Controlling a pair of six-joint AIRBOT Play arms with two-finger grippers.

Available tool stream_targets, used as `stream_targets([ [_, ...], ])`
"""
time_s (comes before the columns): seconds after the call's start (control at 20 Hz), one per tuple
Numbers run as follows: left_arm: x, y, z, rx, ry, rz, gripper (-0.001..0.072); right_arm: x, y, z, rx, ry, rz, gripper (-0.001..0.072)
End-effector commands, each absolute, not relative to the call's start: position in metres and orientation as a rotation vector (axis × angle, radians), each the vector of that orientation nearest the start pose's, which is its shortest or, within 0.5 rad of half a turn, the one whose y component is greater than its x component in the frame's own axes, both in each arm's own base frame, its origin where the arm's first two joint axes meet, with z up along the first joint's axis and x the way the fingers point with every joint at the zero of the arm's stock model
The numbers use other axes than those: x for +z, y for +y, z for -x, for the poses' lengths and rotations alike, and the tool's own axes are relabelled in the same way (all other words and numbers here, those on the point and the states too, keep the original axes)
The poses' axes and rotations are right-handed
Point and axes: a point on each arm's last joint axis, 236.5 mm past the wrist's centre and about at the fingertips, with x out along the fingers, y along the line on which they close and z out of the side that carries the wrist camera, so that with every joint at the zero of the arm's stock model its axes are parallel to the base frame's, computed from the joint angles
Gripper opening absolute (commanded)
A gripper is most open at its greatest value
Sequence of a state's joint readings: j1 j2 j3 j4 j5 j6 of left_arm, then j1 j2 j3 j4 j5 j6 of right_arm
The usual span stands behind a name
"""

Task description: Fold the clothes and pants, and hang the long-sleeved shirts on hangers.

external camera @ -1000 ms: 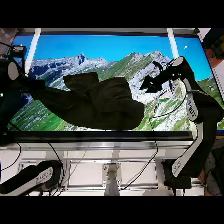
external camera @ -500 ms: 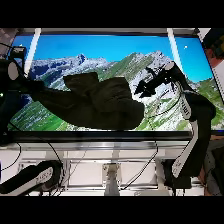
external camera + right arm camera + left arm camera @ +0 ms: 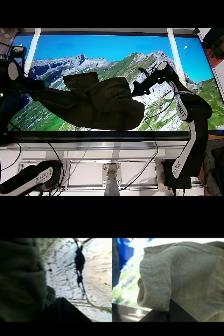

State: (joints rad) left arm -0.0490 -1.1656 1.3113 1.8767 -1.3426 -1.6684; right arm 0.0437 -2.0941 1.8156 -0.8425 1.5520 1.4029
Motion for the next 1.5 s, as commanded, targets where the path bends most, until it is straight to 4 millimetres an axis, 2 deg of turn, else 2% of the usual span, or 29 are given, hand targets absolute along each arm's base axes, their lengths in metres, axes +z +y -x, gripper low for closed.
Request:
stream_targets([
  [0.0, 0.108, 0.050, -0.383, 0.224, 1.110, -0.182, 0.0006, -0.035, 0.155, -0.467, 0.657, 1.552, -0.551, 0.0026],
  [0.15, 0.112, 0.048, -0.392, 0.224, 1.065, -0.167, 0.0006, 0.023, 0.104, -0.498, 0.549, 1.392, -0.568, 0.0024],
  [0.2, 0.111, 0.048, -0.392, 0.222, 1.066, -0.166, 0.0006, 0.039, 0.085, -0.505, 0.512, 1.350, -0.567, 0.0025],
  [0.25, 0.111, 0.048, -0.392, 0.222, 1.067, -0.166, 0.0006, 0.050, 0.073, -0.504, 0.506, 1.340, -0.564, 0.0025],
  [0.35, 0.111, 0.048, -0.392, 0.222, 1.070, -0.166, 0.0006, 0.053, 0.061, -0.490, 0.505, 1.390, -0.580, 0.0027],
  [0.45, 0.111, 0.048, -0.392, 0.222, 1.070, -0.167, 0.0006, 0.041, 0.062, -0.498, 0.468, 1.378, -0.619, 0.0034],
  [0.5, 0.111, 0.048, -0.392, 0.222, 1.070, -0.166, 0.0006, 0.038, 0.067, -0.506, 0.454, 1.356, -0.646, 0.0109],
  [0.55, 0.111, 0.048, -0.392, 0.222, 1.070, -0.166, 0.0007, 0.039, 0.077, -0.512, 0.475, 1.335, -0.670, 0.0301],
  [0.6, 0.110, 0.046, -0.392, 0.218, 1.071, -0.161, 0.0006, 0.044, 0.093, -0.519, 0.516, 1.308, -0.708, 0.0439],
  [0.7, 0.107, 0.034, -0.392, 0.181, 1.078, -0.116, 0.0007, 0.048, 0.127, -0.526, 0.596, 1.282, -0.767, 0.0445],
  [0.8, 0.105, 0.025, -0.391, 0.153, 1.082, -0.083, 0.0006, 0.026, 0.152, -0.525, 0.617, 1.325, -0.760, 0.0458],
  [0.9, 0.104, 0.019, -0.391, 0.133, 1.086, -0.059, 0.0007, -0.001, 0.177, -0.518, 0.646, 1.394, -0.758, 0.0560],
  [1.0, 0.104, 0.017, -0.391, 0.128, 1.086, -0.054, 0.0006, -0.026, 0.201, -0.509, 0.686, 1.449, -0.736, 0.0561],
  [1.1, 0.104, 0.017, -0.391, 0.128, 1.086, -0.054, 0.0007, -0.041, 0.218, -0.502, 0.726, 1.471, -0.698, 0.0561],
  [1.35, 0.103, 0.017, -0.391, 0.128, 1.086, -0.054, 0.0007, -0.057, 0.241, -0.490, 0.759, 1.521, -0.671, 0.0556],
  [1.4, 0.103, 0.017, -0.391, 0.129, 1.086, -0.055, 0.0007, -0.057, 0.241, -0.489, 0.773, 1.517, -0.659, 0.0497],
  [1.45, 0.103, 0.017, -0.391, 0.129, 1.086, -0.055, 0.0007, -0.056, 0.241, -0.487, 0.784, 1.519, -0.650, 0.0336],
])
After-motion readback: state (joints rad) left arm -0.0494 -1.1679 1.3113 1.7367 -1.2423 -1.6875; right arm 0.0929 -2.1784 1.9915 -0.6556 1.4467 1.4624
